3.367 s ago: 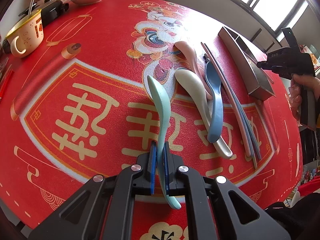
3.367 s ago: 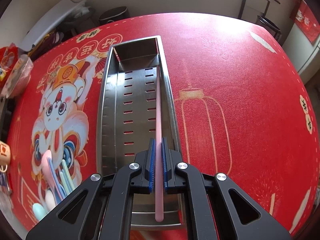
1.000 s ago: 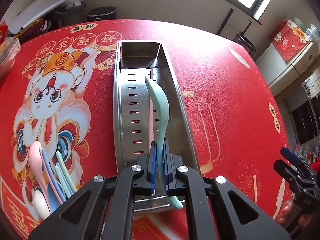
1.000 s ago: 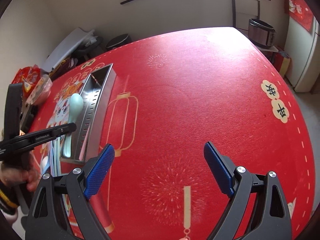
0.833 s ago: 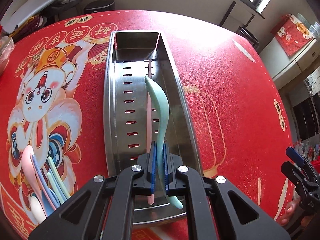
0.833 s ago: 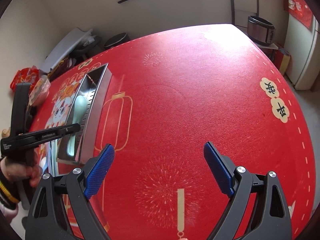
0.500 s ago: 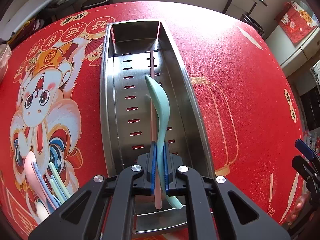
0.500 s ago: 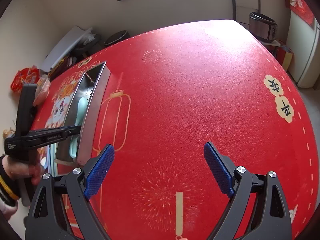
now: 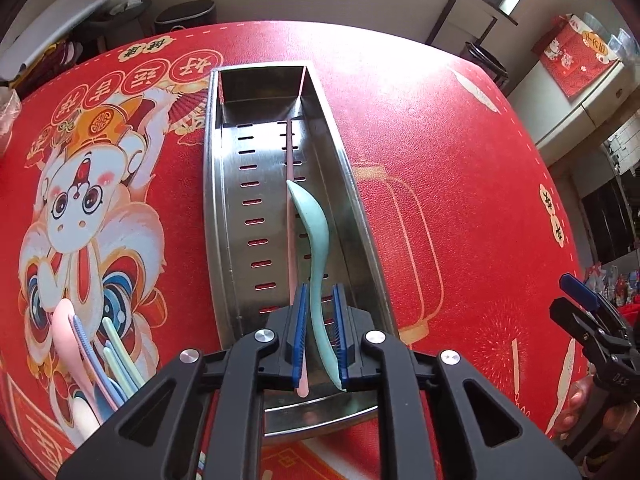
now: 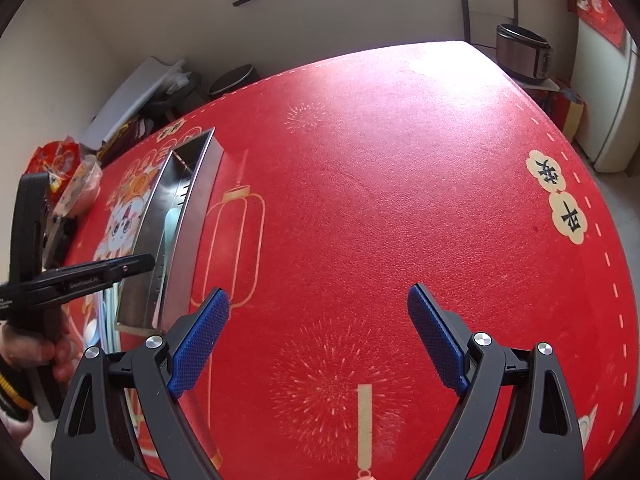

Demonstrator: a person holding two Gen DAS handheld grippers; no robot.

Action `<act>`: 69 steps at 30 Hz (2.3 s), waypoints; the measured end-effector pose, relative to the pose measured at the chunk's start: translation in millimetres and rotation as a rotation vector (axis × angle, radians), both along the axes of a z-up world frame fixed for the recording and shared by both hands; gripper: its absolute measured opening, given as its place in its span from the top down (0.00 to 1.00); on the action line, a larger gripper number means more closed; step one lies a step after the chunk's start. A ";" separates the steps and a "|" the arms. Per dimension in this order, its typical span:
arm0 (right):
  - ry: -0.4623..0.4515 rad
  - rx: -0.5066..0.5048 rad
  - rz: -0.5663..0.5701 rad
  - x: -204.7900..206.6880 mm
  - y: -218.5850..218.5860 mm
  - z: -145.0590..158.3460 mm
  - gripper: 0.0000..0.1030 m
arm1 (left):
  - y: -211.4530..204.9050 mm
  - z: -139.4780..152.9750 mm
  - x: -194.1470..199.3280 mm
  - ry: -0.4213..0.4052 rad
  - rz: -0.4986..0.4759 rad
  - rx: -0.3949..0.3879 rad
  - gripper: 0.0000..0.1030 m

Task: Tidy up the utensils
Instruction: 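Carry the mint green spoon into the steel tray and open the left gripper, then close the left gripper on the blue spoon handle in the pile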

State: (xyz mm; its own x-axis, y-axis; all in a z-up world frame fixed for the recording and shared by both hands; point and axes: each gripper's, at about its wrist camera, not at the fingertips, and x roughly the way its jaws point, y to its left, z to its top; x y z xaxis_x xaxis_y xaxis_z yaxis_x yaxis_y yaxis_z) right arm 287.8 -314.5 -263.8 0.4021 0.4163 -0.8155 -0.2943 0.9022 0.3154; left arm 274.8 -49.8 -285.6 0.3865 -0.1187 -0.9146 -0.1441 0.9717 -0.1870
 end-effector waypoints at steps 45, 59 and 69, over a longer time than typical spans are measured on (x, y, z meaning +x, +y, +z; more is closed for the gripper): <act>0.095 -0.044 0.181 -97.3 136.6 5.2 0.15 | 128.9 -16.0 -197.1 -0.023 0.156 -0.077 0.79; 0.103 -0.052 0.167 -101.4 139.4 5.0 0.15 | 121.5 -25.5 -198.1 -0.009 0.097 -0.192 0.87; 0.113 -0.050 0.162 -103.0 134.9 3.0 0.15 | 117.8 -38.8 -188.8 0.021 0.105 -0.202 0.87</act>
